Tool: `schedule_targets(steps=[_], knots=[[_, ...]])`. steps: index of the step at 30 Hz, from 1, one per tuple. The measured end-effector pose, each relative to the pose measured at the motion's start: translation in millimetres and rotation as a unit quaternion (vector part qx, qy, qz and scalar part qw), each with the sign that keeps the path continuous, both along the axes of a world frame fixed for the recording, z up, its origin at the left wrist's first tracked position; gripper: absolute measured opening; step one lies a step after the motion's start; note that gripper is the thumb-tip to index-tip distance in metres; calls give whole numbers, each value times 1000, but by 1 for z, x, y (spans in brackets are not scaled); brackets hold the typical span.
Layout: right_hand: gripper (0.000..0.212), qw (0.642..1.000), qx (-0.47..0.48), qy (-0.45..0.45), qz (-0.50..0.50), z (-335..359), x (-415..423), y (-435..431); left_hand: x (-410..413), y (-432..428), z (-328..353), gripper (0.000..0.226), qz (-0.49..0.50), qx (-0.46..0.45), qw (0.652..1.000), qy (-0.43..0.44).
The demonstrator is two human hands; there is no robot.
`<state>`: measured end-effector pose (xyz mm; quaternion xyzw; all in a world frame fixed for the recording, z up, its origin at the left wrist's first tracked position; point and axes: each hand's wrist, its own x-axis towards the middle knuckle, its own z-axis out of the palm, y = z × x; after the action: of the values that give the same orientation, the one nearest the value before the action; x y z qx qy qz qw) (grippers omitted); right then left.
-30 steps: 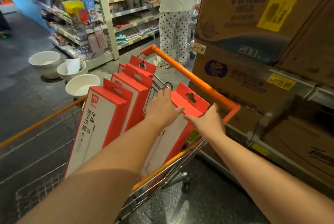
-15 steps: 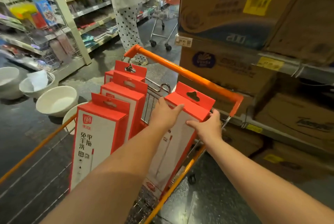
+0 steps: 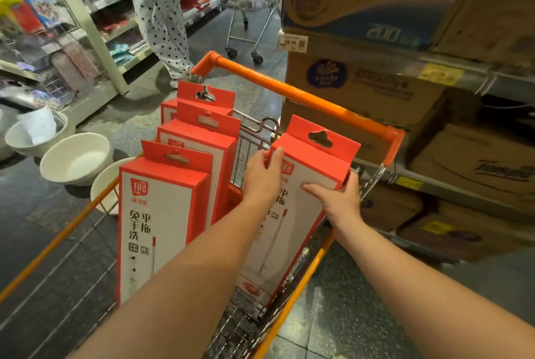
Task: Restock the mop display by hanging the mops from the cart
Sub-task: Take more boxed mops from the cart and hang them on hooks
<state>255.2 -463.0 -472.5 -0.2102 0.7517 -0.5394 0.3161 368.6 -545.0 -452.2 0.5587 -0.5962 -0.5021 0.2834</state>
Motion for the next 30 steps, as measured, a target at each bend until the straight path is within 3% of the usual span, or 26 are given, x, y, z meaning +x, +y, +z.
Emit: schedule_targets(steps=[2, 5, 10, 17, 21, 25, 27, 30], knots=[[77, 1000, -11, 9, -3, 0, -1, 0, 2, 3, -3, 31, 4, 36, 998, 53], [72, 1000, -19, 14, -11, 2, 1, 3, 4, 6, -9, 35, -8, 68, 992, 104], [70, 999, -40, 31, -8, 17, 10, 5, 18, 9, 2, 44, -21, 47, 990, 129], [77, 994, -97, 22, 52, 60, 7, -5, 31, 1, 36, 33, 6, -25, 986, 168], [78, 984, -140, 6, 108, 93, 2, -9, 32, 7, 62, 63, 33, -4, 975, 222], [75, 972, -178, -27, 153, 125, -7, -10, 30, 17, 97, 90, 70, -40, 971, 224], [67, 959, -203, -41, 195, 140, -12, -11, 28, 23, 112, 87, 88, -71, 966, 234], [58, 932, -239, -44, 269, 164, -12, -16, 29, 35, 135, 67, 153, -136, 951, 230]])
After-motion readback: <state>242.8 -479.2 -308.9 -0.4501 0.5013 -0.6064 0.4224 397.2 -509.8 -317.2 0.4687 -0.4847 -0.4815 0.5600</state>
